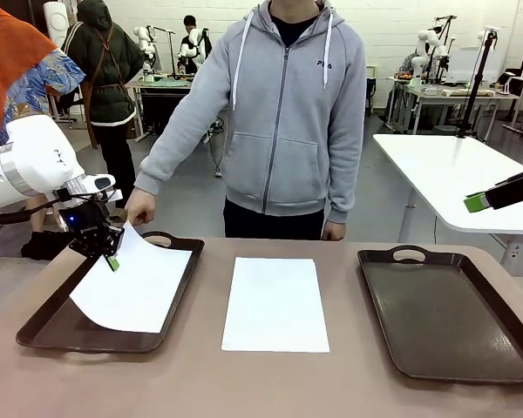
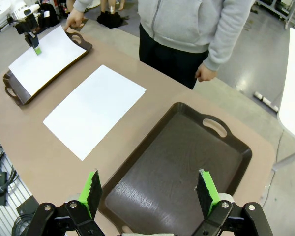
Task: Sort the A4 documents.
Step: Place the A4 Paper in the designated Handle tray.
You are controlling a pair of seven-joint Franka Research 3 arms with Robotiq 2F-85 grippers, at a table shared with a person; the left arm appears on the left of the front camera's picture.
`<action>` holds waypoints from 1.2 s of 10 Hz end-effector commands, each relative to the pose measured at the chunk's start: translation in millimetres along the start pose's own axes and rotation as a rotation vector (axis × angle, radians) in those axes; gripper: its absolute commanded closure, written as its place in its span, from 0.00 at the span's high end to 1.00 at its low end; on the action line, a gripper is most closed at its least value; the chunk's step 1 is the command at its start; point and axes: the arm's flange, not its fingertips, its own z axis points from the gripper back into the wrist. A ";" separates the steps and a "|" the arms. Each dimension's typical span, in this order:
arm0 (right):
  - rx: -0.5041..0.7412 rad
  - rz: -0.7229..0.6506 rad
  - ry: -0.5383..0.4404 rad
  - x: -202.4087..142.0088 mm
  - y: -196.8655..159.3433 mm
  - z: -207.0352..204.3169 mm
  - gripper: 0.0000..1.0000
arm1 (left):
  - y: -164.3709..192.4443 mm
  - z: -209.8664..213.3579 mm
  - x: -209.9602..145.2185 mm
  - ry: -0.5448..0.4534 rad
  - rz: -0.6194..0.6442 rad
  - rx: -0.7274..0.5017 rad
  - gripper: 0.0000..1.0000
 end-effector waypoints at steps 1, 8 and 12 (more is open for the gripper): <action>0.008 -0.002 -0.002 0.0 0.1 -1.7 1.00 | -1.8 -0.9 4.0 -0.015 0.001 0.031 0.01; 0.008 -0.002 -0.002 0.0 0.1 -1.7 1.00 | -0.3 2.6 4.6 0.004 -0.024 0.091 0.77; 0.008 -0.002 -0.002 0.0 0.1 -1.7 1.00 | 0.4 6.6 1.5 0.005 -0.019 0.119 1.00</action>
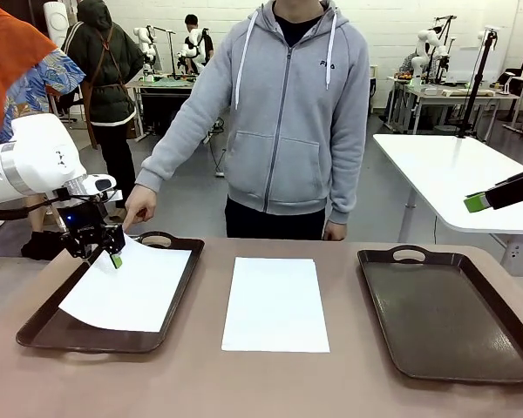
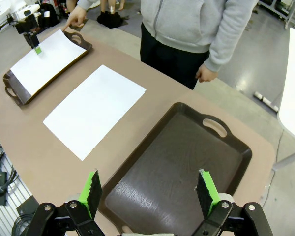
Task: Sort the A4 documents.
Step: Place the A4 Paper in the designated Handle tray.
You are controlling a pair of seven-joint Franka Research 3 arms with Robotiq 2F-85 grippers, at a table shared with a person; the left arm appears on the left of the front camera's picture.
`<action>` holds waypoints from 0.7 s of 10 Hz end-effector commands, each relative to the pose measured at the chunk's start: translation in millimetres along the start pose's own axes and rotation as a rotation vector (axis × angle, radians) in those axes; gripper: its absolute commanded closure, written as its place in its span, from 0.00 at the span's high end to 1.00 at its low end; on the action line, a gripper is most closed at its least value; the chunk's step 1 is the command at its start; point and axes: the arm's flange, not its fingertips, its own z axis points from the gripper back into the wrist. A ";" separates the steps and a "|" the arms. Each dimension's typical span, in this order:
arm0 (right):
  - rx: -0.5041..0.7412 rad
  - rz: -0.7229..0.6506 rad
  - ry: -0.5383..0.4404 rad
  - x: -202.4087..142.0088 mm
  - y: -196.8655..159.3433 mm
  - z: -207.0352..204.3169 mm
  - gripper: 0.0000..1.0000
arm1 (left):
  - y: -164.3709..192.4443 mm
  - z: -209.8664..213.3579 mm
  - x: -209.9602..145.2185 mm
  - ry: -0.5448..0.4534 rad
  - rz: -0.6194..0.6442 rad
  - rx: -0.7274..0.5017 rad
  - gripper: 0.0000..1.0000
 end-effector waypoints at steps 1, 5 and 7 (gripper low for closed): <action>0.008 -0.002 -0.002 0.0 0.1 -1.7 1.00 | -2.4 4.9 -0.3 -0.005 0.029 0.042 0.82; 0.008 -0.002 -0.002 0.0 0.1 -1.7 1.00 | -2.0 4.9 -3.0 -0.005 0.033 0.064 1.00; 0.008 -0.002 -0.002 0.0 0.1 -1.7 1.00 | -4.7 7.1 -5.2 -0.054 0.041 -0.022 1.00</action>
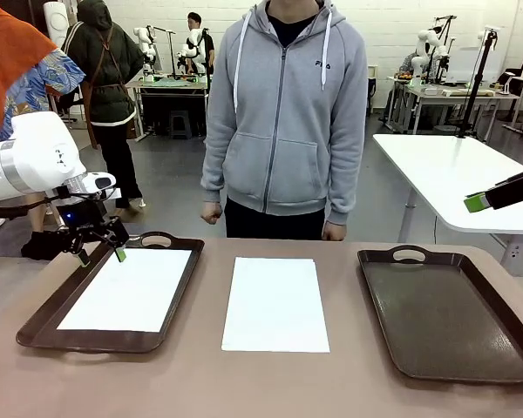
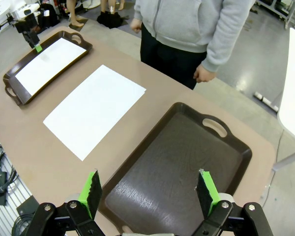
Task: Sort the A4 documents.
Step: Place the A4 Paper in the designated Handle tray, then receive the A4 Paper.
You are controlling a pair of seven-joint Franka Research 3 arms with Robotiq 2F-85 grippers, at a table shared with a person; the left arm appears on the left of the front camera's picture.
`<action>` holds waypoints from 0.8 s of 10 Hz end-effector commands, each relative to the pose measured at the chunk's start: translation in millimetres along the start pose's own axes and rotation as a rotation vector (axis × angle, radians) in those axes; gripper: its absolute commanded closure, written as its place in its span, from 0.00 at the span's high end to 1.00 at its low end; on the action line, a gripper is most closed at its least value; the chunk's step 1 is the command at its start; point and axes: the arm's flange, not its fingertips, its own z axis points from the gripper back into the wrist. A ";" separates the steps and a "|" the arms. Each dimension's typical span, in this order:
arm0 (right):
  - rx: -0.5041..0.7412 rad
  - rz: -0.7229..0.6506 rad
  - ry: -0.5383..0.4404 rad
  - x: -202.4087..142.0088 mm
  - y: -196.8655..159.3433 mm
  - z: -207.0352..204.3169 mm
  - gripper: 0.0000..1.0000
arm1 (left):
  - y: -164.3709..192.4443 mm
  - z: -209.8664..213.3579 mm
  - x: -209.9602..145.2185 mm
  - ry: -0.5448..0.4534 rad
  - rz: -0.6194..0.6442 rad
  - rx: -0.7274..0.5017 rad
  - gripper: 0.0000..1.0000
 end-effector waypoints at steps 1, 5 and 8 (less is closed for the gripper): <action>0.008 -0.002 -0.002 0.0 0.1 -1.8 1.00 | -5.9 2.0 -9.3 -0.058 0.035 -0.089 1.00; 0.008 -0.002 -0.002 0.0 0.1 -1.8 1.00 | 0.0 0.0 0.0 0.000 0.000 0.000 1.00; 0.008 -0.002 -0.002 0.0 0.1 -1.8 1.00 | 0.0 0.0 0.0 0.000 0.000 0.000 1.00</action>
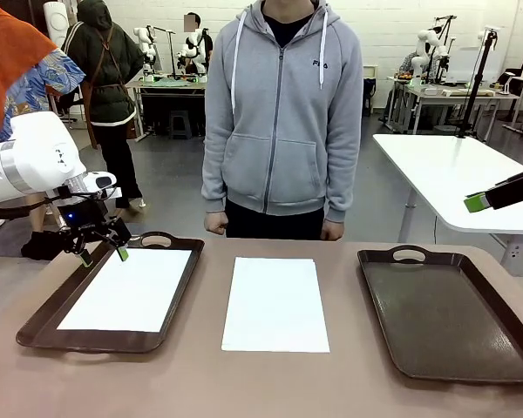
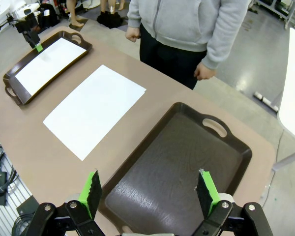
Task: Sort the A4 documents.
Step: Receive the A4 Paper.
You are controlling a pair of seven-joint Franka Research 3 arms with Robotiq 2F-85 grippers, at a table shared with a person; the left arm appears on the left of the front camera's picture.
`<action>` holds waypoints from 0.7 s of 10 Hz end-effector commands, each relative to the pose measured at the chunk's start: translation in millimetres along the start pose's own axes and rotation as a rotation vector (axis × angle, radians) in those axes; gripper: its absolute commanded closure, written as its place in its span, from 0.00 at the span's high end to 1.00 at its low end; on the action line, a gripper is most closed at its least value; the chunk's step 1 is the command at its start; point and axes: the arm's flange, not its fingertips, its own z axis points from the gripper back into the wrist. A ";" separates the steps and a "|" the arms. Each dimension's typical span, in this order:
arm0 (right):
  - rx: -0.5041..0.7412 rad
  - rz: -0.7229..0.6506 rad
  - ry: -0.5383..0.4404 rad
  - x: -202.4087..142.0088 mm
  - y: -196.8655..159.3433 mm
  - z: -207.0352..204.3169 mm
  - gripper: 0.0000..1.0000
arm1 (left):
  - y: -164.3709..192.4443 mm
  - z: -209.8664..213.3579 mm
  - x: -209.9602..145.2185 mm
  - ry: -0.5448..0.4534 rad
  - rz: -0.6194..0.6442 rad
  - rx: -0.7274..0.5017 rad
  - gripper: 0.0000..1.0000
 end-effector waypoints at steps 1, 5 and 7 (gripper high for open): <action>0.008 -0.002 -0.002 0.0 0.2 -1.8 1.00 | 1.9 1.0 0.3 0.006 -0.010 0.019 1.00; 0.008 -0.002 -0.002 0.0 0.2 -1.8 1.00 | 1.9 1.0 0.3 0.006 -0.010 0.019 1.00; 0.008 -0.002 -0.002 0.0 0.2 -1.8 1.00 | 0.0 0.0 0.0 0.000 0.000 0.000 1.00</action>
